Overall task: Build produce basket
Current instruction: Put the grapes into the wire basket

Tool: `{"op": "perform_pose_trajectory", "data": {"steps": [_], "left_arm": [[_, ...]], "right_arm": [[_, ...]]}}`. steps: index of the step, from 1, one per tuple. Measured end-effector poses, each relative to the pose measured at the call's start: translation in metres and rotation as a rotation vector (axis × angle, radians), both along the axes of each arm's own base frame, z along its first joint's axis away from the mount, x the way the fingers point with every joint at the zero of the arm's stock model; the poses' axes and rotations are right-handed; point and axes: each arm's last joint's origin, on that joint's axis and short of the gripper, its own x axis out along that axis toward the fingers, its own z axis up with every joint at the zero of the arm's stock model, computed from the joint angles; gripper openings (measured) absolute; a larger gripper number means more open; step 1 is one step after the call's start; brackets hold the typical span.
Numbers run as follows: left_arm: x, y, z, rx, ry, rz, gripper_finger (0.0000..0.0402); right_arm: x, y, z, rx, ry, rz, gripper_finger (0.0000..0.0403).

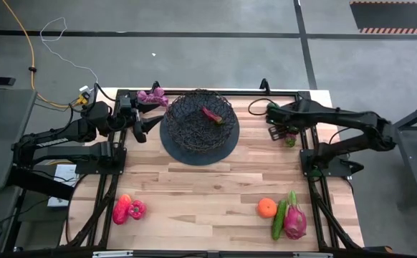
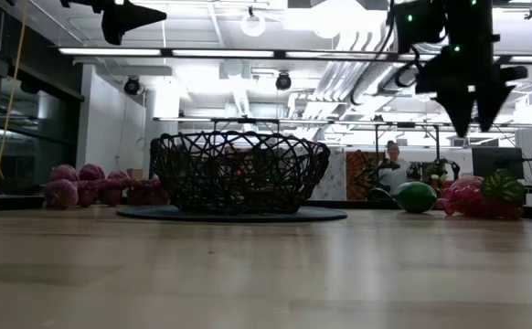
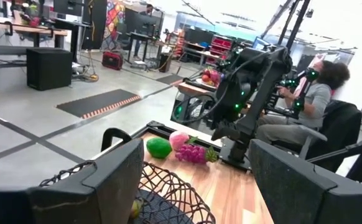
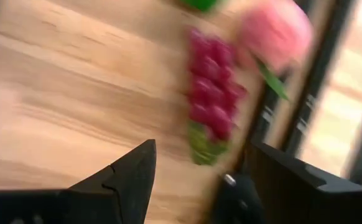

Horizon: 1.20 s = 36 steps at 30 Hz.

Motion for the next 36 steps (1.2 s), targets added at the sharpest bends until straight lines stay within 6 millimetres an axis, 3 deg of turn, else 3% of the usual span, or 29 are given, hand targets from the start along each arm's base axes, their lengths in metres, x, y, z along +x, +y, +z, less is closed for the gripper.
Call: {"op": "perform_pose_trajectory", "data": {"steps": [6, 14, 21, 30, 36], "left_arm": [[0.0, 0.0, 0.0, 0.002, 0.001, 0.002, 0.028], [0.0, 0.0, 0.0, 0.003, 0.001, 0.002, 0.028], [0.0, 0.0, 0.0, 0.017, 0.008, -0.001, 0.028], [0.0, 0.0, 0.0, 0.028, 0.013, -0.001, 0.028], [0.0, 0.0, 0.0, 0.043, 0.02, -0.001, 0.028]], "right_arm": [[0.009, -0.005, -0.013, 0.019, 0.071, -0.051, 0.0238], [-0.002, -0.007, -0.074, 0.12, 0.162, -0.161, 0.0238], [-0.01, -0.004, -0.098, 0.045, 0.141, -0.268, 0.0238], [-0.009, -0.01, -0.106, -0.07, 0.067, -0.363, 0.023], [-0.012, -0.012, -0.106, -0.066, 0.086, -0.369, 0.0156]]}}
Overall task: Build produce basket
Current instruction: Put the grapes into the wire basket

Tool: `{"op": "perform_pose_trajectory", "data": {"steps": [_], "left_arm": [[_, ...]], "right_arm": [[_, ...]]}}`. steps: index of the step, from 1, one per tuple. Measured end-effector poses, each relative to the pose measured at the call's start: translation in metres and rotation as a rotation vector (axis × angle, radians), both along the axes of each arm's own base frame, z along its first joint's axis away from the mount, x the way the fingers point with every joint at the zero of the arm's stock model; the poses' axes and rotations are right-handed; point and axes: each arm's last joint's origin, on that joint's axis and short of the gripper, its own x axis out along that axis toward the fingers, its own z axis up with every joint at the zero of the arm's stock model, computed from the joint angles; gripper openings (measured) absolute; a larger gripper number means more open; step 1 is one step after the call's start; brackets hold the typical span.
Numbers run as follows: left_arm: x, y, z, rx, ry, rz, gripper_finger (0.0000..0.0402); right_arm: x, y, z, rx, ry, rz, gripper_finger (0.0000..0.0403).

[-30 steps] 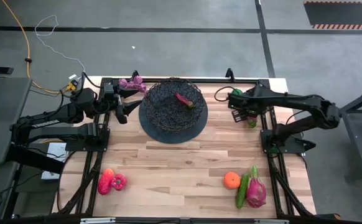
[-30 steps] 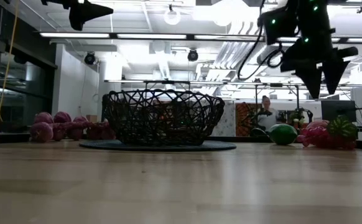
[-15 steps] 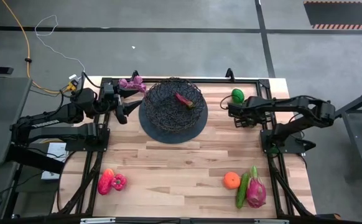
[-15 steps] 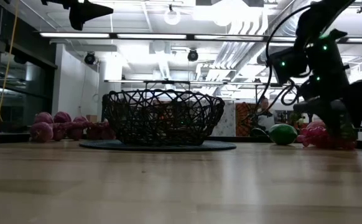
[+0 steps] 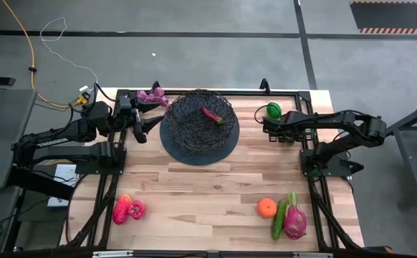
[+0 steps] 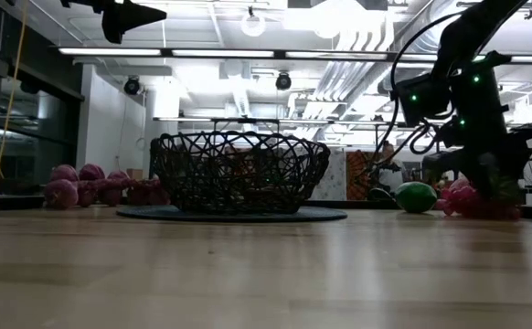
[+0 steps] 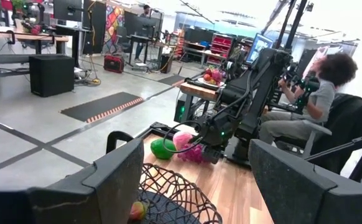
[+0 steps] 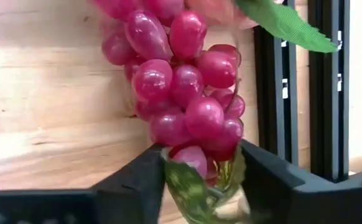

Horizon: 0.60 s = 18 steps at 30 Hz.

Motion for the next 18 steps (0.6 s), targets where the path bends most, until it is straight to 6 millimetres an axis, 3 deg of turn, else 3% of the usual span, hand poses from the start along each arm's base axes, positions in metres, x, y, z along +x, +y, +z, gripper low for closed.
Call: {"op": "perform_pose_trajectory", "data": {"steps": [6, 9, 13, 18], "left_arm": [[0.0, 0.0, 0.0, 0.0, 0.0, 0.0, 0.028], [0.0, 0.0, 0.0, 0.0, 0.0, 0.0, 0.028], [0.0, 0.0, 0.0, 0.0, 0.0, 0.007, 0.028], [0.0, 0.0, 0.0, -0.001, -0.001, 0.008, 0.028]], "right_arm": [[0.006, 0.005, 0.015, 0.023, 0.019, 0.088, 0.0031], [0.011, 0.011, 0.036, -0.002, -0.011, 0.146, 0.0013], [0.017, 0.02, 0.081, -0.105, -0.07, 0.201, 0.0017], [0.029, 0.026, 0.155, -0.325, -0.246, 0.326, 0.0007]]}}
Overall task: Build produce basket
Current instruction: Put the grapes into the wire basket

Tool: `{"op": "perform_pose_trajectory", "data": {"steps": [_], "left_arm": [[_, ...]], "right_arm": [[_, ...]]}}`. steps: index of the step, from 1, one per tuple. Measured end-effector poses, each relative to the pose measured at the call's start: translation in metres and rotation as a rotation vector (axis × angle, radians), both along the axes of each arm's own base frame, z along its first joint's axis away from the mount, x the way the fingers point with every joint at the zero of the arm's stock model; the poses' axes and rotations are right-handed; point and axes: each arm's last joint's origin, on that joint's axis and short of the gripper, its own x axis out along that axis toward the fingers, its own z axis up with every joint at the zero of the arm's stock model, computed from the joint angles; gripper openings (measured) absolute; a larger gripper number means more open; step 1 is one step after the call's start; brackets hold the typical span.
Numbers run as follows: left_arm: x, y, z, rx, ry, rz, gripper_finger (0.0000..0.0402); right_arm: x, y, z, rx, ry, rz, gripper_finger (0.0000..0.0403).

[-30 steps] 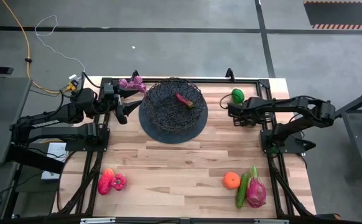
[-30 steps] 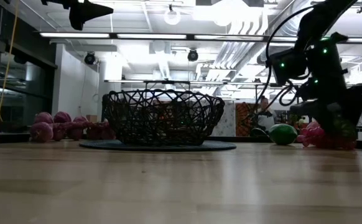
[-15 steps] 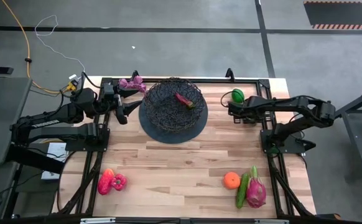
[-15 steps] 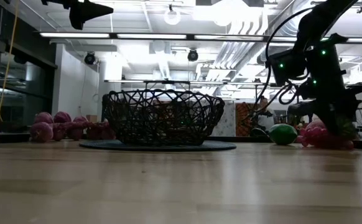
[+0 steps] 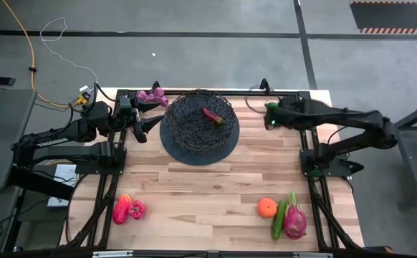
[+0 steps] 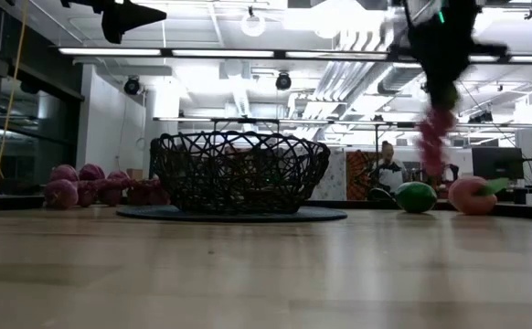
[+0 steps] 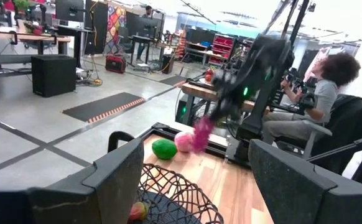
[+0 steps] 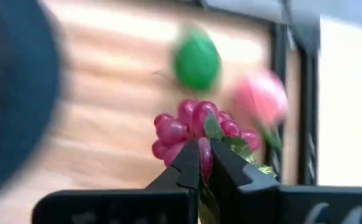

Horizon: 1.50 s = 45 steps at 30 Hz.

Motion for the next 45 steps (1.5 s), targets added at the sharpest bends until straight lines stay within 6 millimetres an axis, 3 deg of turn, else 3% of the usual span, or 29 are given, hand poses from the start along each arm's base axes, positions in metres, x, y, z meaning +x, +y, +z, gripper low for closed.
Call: {"op": "perform_pose_trajectory", "data": {"steps": [6, 9, 11, 15, 20, 26, 36, 45], "left_arm": [[0.0, 0.0, 0.0, 0.0, -0.001, 0.002, 0.028], [0.0, 0.0, 0.0, 0.0, -0.002, 0.003, 0.028], [0.0, 0.0, 0.001, 0.002, -0.006, 0.003, 0.028], [0.0, 0.0, 0.001, 0.003, -0.008, 0.003, 0.028], [0.0, 0.0, 0.001, 0.004, -0.007, 0.003, 0.028], [0.0, 0.0, 0.001, 0.004, -0.007, 0.002, 0.028], [0.0, -0.001, 0.001, 0.005, -0.006, -0.024, 0.028], [0.0, -0.001, 0.001, 0.007, -0.012, -0.024, 0.028]], "right_arm": [[0.028, -0.005, 0.074, -0.22, -0.289, 0.189, 0.0004], [0.051, -0.009, 0.091, -0.303, -0.363, 0.283, 0.0002], [0.07, -0.013, 0.091, -0.312, -0.391, 0.341, 0.0002], [0.112, -0.019, 0.074, -0.268, -0.471, 0.442, 0.0001], [0.162, -0.028, 0.034, -0.202, -0.483, 0.491, 0.0001], [0.203, -0.05, -0.014, -0.14, -0.518, 0.446, 0.0001], [0.216, -0.09, -0.067, -0.041, -0.469, 0.318, 0.0001], [0.214, -0.096, -0.083, 0.054, -0.414, 0.342, 0.0014]]}}
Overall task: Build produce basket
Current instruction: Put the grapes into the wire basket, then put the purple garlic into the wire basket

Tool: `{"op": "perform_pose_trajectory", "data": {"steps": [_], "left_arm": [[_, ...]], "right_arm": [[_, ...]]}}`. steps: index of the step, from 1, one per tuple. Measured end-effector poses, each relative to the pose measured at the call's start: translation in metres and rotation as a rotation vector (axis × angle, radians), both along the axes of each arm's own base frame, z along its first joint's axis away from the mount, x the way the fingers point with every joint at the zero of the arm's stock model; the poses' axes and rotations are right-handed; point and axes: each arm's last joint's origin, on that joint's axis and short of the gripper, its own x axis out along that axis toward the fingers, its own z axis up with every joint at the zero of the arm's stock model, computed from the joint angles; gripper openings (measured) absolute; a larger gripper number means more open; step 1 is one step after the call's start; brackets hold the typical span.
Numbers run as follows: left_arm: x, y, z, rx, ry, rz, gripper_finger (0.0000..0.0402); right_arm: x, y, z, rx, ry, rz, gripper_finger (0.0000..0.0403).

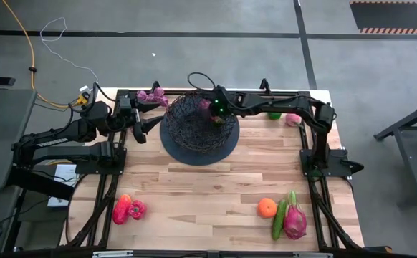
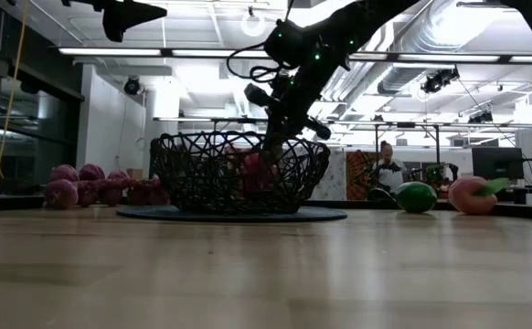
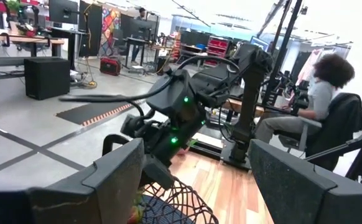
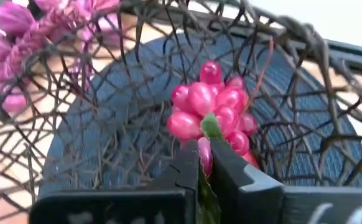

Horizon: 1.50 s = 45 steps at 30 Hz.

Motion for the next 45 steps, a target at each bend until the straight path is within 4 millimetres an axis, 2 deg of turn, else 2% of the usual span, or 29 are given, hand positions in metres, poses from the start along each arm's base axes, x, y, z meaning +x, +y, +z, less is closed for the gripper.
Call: {"op": "perform_pose_trajectory", "data": {"steps": [5, 10, 16, 20, 23, 25, 28, 33, 38, 42, 45], "left_arm": [[0.0, 0.0, 0.0, 0.0, -0.001, 0.0, 0.028], [0.0, 0.0, 0.002, 0.009, -0.017, 0.0, 0.028], [0.0, 0.0, 0.002, 0.016, -0.018, 0.002, 0.028], [0.0, 0.0, 0.002, 0.016, -0.018, 0.003, 0.028], [0.0, 0.0, 0.002, 0.016, -0.017, 0.006, 0.028], [0.0, 0.0, 0.002, 0.015, -0.017, 0.016, 0.028], [0.0, 0.001, 0.001, 0.012, -0.01, 0.031, 0.028], [-0.001, 0.001, 0.001, 0.011, -0.011, 0.052, 0.028], [0.001, 0.004, 0.0, -0.053, -0.031, 0.103, 0.028], [0.009, 0.008, 0.002, -0.145, -0.023, 0.137, 0.028], [0.019, 0.015, 0.01, -0.208, 0.093, 0.233, 0.028]], "right_arm": [[-0.004, 0.003, -0.004, 0.055, 0.051, 0.054, 0.0033], [-0.01, 0.005, -0.003, 0.05, 0.12, 0.115, 0.0097], [-0.025, 0.007, 0.015, 0.025, 0.175, 0.174, 0.0201], [-0.044, 0.015, 0.04, -0.016, 0.22, 0.248, 0.0236], [-0.061, 0.038, 0.066, -0.116, 0.213, 0.315, 0.024], [-0.078, 0.057, 0.077, -0.175, 0.182, 0.346, 0.024], [-0.109, 0.083, 0.08, -0.223, 0.076, 0.319, 0.0239], [-0.152, 0.113, 0.074, -0.238, -0.217, 0.293, 0.0239], [-0.176, 0.121, 0.072, -0.295, -0.418, 0.267, 0.0239], [-0.185, 0.121, 0.074, -0.308, -0.461, 0.258, 0.0239], [-0.187, 0.118, 0.075, -0.315, -0.461, 0.248, 0.0239]]}}
